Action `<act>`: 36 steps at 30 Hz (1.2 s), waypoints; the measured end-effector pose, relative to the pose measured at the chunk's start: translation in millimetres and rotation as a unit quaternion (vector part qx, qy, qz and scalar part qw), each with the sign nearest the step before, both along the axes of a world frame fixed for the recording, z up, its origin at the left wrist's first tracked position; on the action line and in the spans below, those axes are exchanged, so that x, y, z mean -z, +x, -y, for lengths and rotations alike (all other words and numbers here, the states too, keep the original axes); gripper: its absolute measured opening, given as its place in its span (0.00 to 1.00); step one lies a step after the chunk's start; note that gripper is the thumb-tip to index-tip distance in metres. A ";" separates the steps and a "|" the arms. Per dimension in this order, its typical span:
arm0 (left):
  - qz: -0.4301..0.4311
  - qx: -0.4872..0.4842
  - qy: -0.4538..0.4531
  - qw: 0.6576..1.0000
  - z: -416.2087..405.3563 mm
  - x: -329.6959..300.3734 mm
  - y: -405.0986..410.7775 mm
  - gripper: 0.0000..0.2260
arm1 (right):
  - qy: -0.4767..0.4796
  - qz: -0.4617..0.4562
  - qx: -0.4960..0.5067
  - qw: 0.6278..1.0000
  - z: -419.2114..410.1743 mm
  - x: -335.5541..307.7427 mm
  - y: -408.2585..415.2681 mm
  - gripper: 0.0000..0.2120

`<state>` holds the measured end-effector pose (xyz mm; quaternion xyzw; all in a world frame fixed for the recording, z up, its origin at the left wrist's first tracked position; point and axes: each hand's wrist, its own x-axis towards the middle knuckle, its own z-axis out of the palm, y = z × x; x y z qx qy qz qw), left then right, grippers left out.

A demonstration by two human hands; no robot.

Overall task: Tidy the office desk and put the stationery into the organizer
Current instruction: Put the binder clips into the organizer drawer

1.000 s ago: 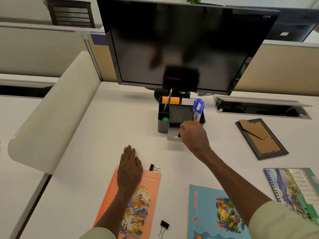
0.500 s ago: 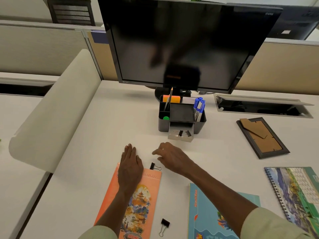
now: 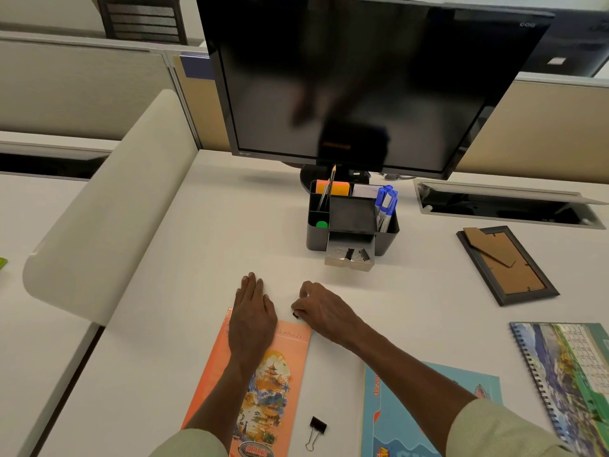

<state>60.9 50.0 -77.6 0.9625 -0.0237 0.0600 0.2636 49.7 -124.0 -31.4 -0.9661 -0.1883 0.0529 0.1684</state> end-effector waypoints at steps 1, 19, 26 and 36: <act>0.000 -0.001 0.000 1.000 0.0 -0.1 -0.3 0.19 | -0.007 0.007 0.009 1.000 0.9 0.9 -0.1 0.10; -0.009 -0.008 -0.001 1.000 0.5 -2.8 -1.9 0.20 | 0.049 0.021 0.056 0.997 -4.9 -9.1 1.6 0.11; -0.001 0.003 -0.001 1.000 -0.4 -3.9 -0.9 0.19 | 0.156 0.132 0.154 0.967 4.2 -64.6 16.3 0.09; 0.005 0.007 -0.006 1.000 -0.5 -3.9 -1.4 0.19 | 0.084 0.097 0.232 0.964 63.1 -77.2 44.8 0.12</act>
